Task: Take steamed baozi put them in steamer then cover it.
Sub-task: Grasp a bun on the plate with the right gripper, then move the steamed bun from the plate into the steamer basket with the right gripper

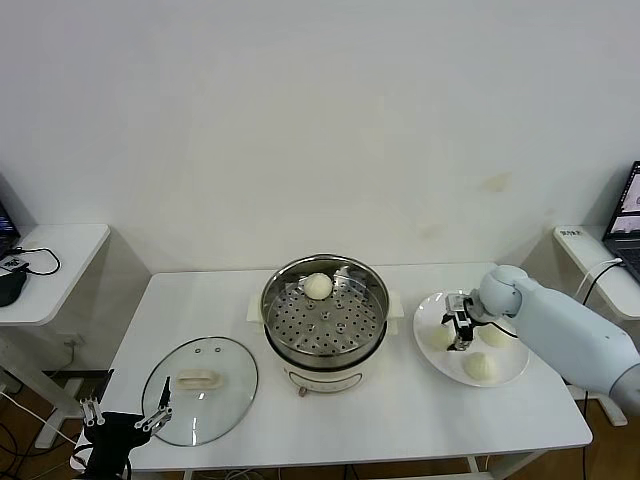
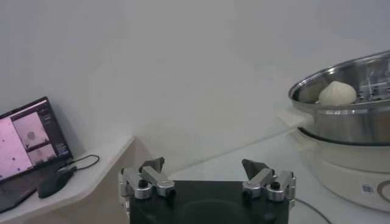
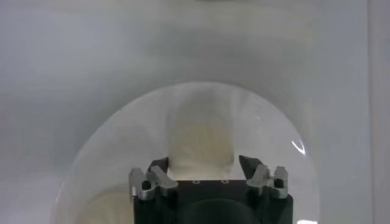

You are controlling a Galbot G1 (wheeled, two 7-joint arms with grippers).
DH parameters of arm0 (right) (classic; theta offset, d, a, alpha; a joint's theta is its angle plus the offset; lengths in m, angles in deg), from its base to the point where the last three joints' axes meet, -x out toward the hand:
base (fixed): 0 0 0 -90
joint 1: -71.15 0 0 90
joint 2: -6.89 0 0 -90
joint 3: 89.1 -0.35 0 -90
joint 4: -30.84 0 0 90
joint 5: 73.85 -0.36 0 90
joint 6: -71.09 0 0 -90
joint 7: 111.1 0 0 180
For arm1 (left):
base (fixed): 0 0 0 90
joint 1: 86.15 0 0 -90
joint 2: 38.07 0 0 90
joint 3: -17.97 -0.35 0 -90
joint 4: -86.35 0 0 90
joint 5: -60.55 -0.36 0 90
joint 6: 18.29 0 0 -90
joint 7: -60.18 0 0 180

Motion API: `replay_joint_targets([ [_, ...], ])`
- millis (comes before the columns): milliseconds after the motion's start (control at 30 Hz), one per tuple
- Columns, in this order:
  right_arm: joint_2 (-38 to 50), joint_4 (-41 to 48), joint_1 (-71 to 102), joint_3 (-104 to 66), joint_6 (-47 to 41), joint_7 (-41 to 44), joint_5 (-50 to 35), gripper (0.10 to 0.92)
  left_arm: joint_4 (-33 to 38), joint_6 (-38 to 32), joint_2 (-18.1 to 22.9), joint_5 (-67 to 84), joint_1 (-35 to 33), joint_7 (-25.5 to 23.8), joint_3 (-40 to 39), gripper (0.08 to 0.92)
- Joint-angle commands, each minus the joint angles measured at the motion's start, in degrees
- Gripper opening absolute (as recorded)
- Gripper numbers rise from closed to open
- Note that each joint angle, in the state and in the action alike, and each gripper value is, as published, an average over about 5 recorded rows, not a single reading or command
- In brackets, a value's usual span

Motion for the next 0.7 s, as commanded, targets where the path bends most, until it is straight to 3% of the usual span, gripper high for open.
replay_joint_targets([
  [33,-0.41,0.92,-0.39,-0.21,-0.09,0.98,-0.18,0.589,0.14,-0.07,0.01,-0.03,-0.11,0.05,0.09,0.823],
  [333,5.75,-5.68,-9.24,2.18,-1.73,2.03,-4.89,0.543,0.27,-0.14,0.02,0.03,-0.17,0.08,0.06,0.823],
  [700,10.17,-18.1,-36.9,18.16,-6.8,2.29,-17.35,0.558,0.27,-0.09,-0.35,-0.01,0.6,0.03,-0.81,0.823],
])
